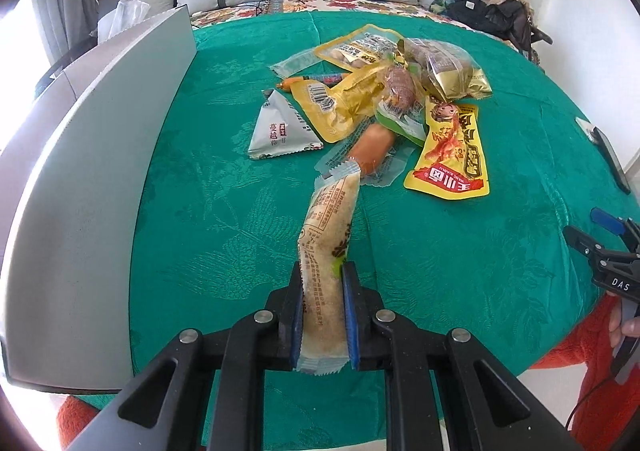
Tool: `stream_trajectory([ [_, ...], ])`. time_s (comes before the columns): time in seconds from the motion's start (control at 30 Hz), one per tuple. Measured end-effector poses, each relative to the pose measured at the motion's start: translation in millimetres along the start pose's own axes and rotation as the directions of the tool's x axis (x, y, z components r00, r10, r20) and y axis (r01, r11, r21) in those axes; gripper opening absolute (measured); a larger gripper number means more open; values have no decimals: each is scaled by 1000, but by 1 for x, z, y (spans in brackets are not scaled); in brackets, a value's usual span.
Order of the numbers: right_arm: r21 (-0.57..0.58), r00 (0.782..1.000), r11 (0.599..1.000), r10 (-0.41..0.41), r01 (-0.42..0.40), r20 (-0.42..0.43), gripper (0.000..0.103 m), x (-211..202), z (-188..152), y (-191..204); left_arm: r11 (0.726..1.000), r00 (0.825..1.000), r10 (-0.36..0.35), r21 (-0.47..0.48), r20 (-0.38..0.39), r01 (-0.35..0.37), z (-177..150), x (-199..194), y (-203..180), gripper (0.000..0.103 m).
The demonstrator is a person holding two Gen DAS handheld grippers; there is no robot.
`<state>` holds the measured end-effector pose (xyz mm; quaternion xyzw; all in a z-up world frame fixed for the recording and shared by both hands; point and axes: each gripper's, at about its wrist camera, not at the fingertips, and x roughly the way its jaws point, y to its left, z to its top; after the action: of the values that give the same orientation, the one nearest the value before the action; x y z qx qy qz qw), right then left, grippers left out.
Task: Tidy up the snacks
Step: 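Hold the bread stick in the left tool while the right tool grasps the yellow snack packet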
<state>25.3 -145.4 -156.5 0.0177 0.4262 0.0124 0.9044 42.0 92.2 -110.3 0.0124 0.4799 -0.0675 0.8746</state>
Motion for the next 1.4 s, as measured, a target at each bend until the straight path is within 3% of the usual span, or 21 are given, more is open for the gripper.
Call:
stream_trajectory([
  [0.2,0,1000,1000,-2,2,1,97,0,1,0,997,999,-28,-67,37,30,3,-10,13,16],
  [0.33,14,998,1000,16,-15,-54,95,-1,8,0,995,997,-34,-88,64,40,2,-15,19,16],
  [0.5,140,984,977,170,-161,-54,95,-7,34,8,991,994,-51,-118,99,62,0,-19,27,16],
  [0.67,161,957,954,272,-253,-104,95,16,97,52,989,992,-63,-125,105,76,-7,-19,33,16],
  [0.8,157,955,972,204,-172,-216,93,62,132,95,990,991,-65,-120,119,79,-10,-22,36,16],
  [0.9,36,950,994,112,-106,-291,92,84,130,121,988,989,-76,-122,125,91,-11,-25,38,16],
  [0.93,-5,948,994,99,-105,-303,87,85,122,123,988,989,-80,-119,128,95,-12,-26,39,16],
  [0.97,-28,957,993,104,-116,-272,71,78,119,121,988,988,-84,-115,132,99,-13,-28,40,16],
  [1.0,-28,951,989,129,-143,-279,49,72,115,114,988,987,-88,-114,136,104,-13,-29,41,16],
  [1.1,30,930,988,151,-149,-337,45,56,102,78,983,983,-115,-124,143,133,-11,-29,44,16],
  [1.17,59,927,987,161,-150,-339,47,46,99,58,979,981,-132,-134,140,151,-10,-26,45,16],
  [1.23,85,931,986,162,-142,-326,80,41,105,48,977,981,-143,-140,133,161,-8,-22,44,16],
  [1.33,91,943,989,142,-120,-301,80,46,120,51,980,982,-137,-126,132,153,-8,-23,41,16],
  [1.4,70,923,992,121,-102,-365,80,68,120,64,982,982,-130,-118,139,147,-10,-26,39,16],
])
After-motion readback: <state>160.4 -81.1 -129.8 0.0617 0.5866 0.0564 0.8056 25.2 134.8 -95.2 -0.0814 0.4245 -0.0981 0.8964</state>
